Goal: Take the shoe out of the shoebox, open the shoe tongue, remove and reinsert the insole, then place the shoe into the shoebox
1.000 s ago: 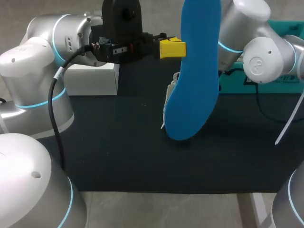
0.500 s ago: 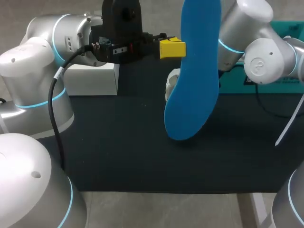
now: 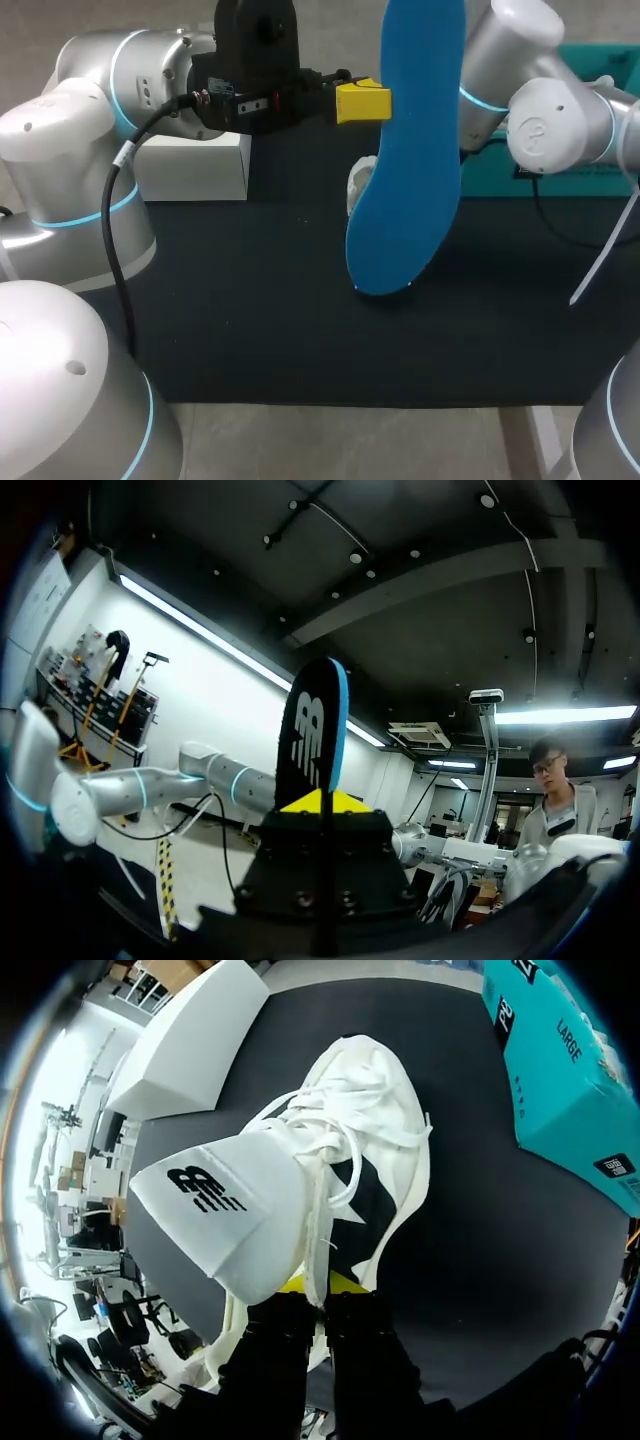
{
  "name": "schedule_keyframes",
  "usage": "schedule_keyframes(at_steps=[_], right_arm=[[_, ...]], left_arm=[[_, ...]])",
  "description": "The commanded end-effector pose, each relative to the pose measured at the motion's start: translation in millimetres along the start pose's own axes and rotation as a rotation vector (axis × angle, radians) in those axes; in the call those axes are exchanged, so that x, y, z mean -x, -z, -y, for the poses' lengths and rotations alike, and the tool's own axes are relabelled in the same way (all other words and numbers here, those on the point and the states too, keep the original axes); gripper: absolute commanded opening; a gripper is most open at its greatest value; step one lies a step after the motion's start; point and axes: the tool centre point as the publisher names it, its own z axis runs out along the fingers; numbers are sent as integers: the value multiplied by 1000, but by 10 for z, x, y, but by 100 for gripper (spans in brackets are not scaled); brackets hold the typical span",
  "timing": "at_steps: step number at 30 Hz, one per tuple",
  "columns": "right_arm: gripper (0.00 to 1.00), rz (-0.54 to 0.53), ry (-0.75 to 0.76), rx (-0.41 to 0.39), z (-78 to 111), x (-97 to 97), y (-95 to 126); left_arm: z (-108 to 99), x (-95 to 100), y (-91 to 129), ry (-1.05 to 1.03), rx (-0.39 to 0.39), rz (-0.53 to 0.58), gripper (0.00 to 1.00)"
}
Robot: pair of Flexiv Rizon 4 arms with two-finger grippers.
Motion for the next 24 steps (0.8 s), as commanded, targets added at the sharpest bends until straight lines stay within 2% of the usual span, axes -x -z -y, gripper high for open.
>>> schedule_keyframes(at_steps=[1,15,24], right_arm=[[0,-12,-9,-7,24,4,-68],[0,-62,-55,-39,160,104,-267],[0,-72,-17,-41,197,174,-182]], left_arm=[[-2,1,-2,0,0,-1,0],[-2,1,-2,0,0,-1,0],[-2,1,-2,0,0,-1,0]])
